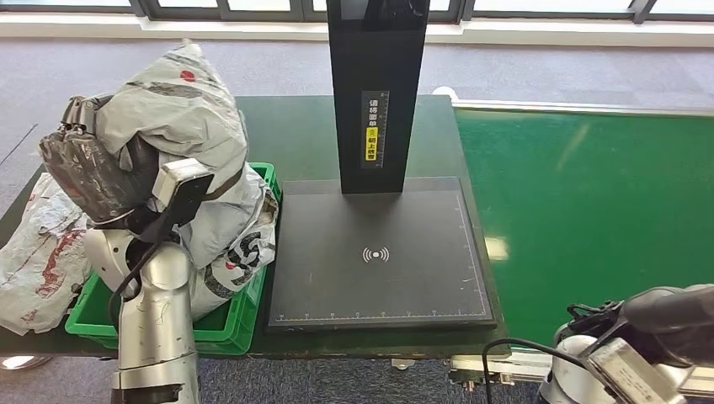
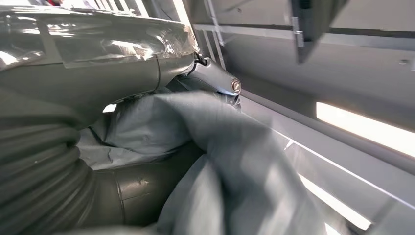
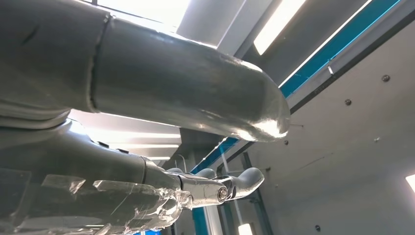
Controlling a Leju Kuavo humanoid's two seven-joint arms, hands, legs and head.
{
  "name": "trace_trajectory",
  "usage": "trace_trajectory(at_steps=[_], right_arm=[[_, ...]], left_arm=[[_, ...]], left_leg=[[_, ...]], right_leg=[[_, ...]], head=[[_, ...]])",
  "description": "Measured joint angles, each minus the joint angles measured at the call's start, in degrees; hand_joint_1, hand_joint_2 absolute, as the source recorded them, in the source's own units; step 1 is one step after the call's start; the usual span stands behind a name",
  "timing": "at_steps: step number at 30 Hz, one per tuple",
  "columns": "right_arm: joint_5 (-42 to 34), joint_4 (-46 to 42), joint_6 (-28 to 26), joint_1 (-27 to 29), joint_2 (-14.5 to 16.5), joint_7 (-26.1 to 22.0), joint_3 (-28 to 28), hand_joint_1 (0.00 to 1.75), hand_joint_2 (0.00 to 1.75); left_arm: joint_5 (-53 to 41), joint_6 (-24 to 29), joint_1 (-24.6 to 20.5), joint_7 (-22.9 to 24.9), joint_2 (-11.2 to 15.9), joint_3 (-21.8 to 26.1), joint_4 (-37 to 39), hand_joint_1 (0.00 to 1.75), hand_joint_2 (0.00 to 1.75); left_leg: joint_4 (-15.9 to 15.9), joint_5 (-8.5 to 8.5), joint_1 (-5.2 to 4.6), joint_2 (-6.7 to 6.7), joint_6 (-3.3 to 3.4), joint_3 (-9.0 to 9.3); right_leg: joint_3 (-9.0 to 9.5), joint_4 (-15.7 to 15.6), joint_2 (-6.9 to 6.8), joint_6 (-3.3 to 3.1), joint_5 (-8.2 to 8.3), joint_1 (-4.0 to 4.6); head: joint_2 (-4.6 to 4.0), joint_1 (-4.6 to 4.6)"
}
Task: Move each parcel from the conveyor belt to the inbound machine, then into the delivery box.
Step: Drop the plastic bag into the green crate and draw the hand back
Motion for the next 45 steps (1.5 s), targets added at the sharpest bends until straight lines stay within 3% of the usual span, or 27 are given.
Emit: trace_trajectory(at_steps=[8,15,19,23,26,27,31,36,38,40,42,45], right_arm=[[-0.11,0.22,0.0,0.12,0.0,-0.01,-0.78,0.0,0.0],[0.02,0.32,0.0,0.22,0.0,-0.01,-0.91,0.0,0.0],[0.21,0.34,0.0,0.51,0.0,0.0,-0.93,0.0,1.75],[0.54,0.33,-0.02,0.97,0.0,0.01,-0.93,0.0,1.75],[1.01,0.33,-0.02,1.29,-0.02,-0.01,-0.93,0.0,1.75],[1.12,0.33,-0.02,1.31,-0.02,-0.01,-0.93,0.0,1.75],[1.22,0.31,-0.02,1.62,-0.05,-0.02,-0.93,0.0,1.75],[1.22,0.29,-0.04,1.91,-0.1,-0.02,-0.93,0.0,1.75],[1.22,0.28,-0.04,2.0,-0.11,-0.01,-0.93,0.0,1.75],[1.23,0.25,-0.04,2.01,-0.12,-0.01,-0.93,0.0,1.75],[1.25,0.21,-0.04,2.01,-0.13,-0.01,-0.93,0.0,1.75],[1.34,0.16,-0.04,2.02,-0.13,-0.02,-0.93,0.0,1.75]], left_arm=[[0.88,0.0,0.09,-0.33,-0.26,6.07,-0.61,1.75,1.75],[1.15,0.0,0.12,-0.58,-0.44,8.34,-0.75,1.75,1.75],[-1.21,0.0,0.44,1.72,-0.61,9.05,-0.69,1.75,1.75],[-13.78,-0.08,0.51,12.17,-0.77,8.36,3.31,1.75,1.75],[-21.1,-0.16,-0.16,19.09,-0.98,7.14,11.26,1.51,1.75],[-21.68,-0.21,-0.44,20.14,-1.0,6.74,14.06,1.43,1.75],[-22.0,-0.81,-1.62,21.82,-1.02,5.38,22.81,1.43,1.75],[-22.02,-1.05,-2.58,22.11,-1.02,4.71,28.31,1.43,1.75],[-22.02,-1.05,-2.89,22.14,-1.02,4.7,29.57,1.2,1.75],[-22.03,-1.05,-3.08,22.16,-1.02,4.67,30.46,0.5,1.75],[-22.04,-1.12,-3.13,22.28,-1.03,4.65,31.1,0.01,1.75],[-22.05,-2.2,-3.45,24.3,-0.9,4.17,32.4,0.0,1.75]], left_leg=[[0.01,-0.01,-0.02,-0.03,0.01,-0.03],[0.01,-0.02,-0.02,-0.04,0.01,-0.03],[0.01,-0.02,-0.01,-0.03,0.01,-0.01],[0.02,-0.01,-0.03,-0.03,0.01,0.02],[0.03,-0.01,-0.04,-0.02,0.02,0.03],[0.03,-0.01,-0.05,0.01,0.02,0.03],[0.06,-0.01,-0.06,0.08,0.02,0.03],[0.05,-0.01,-0.06,0.09,0.01,0.03],[0.04,-0.01,-0.05,0.08,0.01,0.03],[0.03,-0.01,-0.05,0.09,0.01,0.03],[0.03,-0.01,-0.05,0.09,0.01,0.03],[0.04,-0.01,-0.06,0.08,0.02,0.03]], right_leg=[[0.01,-0.02,-0.02,0.01,0.01,-0.02],[-0.01,-0.02,-0.02,0.0,0.0,-0.01],[-0.03,-0.02,-0.02,0.0,0.0,-0.01],[-0.03,-0.03,-0.02,0.0,0.0,-0.02],[-0.02,-0.03,-0.03,0.0,0.04,-0.03],[-0.04,-0.03,-0.02,-0.01,0.06,-0.03],[-0.06,-0.03,0.0,-0.04,0.11,-0.04],[-0.07,-0.03,0.01,-0.05,0.1,-0.03],[-0.07,-0.03,0.01,-0.05,0.1,-0.03],[-0.07,-0.03,0.01,-0.05,0.1,-0.03],[-0.07,-0.03,0.01,-0.05,0.1,-0.03],[-0.06,-0.03,0.01,-0.05,0.1,-0.03]], head=[[-0.01,0.01],[-0.01,0.01],[0.0,0.0],[0.0,0.0],[-0.01,0.01],[-0.01,0.01],[0.0,0.01],[-0.01,0.0],[0.0,0.0],[0.01,0.0],[0.01,0.0],[0.0,0.01]])
